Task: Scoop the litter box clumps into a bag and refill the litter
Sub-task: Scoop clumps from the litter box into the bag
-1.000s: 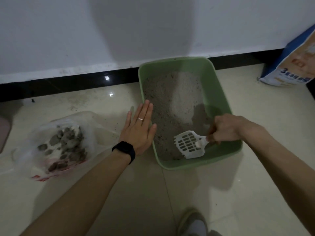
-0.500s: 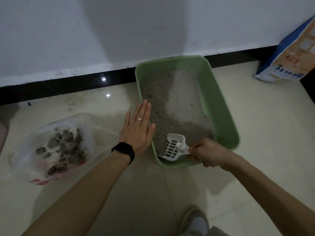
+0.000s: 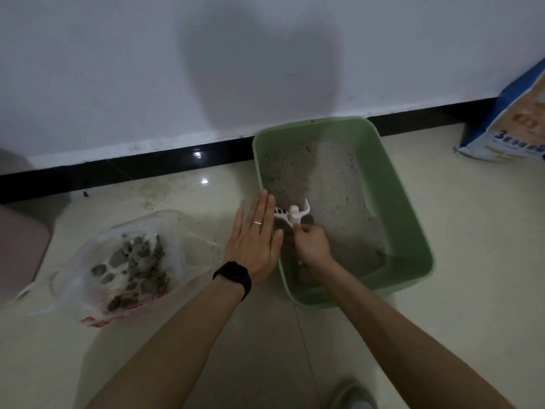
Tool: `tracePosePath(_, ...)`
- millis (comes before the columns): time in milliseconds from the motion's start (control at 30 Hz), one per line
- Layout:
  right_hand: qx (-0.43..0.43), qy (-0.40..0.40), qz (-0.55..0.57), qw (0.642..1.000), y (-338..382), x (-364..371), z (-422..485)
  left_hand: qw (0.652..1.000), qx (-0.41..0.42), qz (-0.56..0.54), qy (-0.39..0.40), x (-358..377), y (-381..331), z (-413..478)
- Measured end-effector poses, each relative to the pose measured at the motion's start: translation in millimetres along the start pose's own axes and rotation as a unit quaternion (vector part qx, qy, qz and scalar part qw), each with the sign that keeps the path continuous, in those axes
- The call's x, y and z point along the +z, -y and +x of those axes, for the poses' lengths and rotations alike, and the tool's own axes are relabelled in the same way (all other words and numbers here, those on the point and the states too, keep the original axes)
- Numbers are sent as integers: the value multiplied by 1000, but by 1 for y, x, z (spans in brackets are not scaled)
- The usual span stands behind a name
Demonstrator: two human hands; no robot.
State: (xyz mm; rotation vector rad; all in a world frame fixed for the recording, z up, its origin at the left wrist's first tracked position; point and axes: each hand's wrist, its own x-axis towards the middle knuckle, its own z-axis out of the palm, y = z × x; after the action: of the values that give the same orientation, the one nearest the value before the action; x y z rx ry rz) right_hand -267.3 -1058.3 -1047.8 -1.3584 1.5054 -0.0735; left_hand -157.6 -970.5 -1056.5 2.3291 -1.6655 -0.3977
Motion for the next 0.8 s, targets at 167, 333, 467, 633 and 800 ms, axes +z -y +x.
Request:
tracePosePath(167, -39, -44, 7, 998, 35, 23, 47, 1000, -14, 16, 3, -5, -5, 0)
tracePosePath(333, -26, -50, 195, 979, 18, 32, 50, 999, -21, 33, -2, -9, -6, -2)
tracePosePath(467, -16, -19, 269, 963, 18, 27, 50, 999, -21, 49, -10, -11, -9, -4)
tracePosePath(633, -58, -18, 244, 968, 0, 2, 48, 998, -33, 61, -5, -11, -10, -5)
tracePosePath(800, -96, -46, 256, 961, -19, -25, 42, 997, -31, 64, -6, -11, -10, -4)
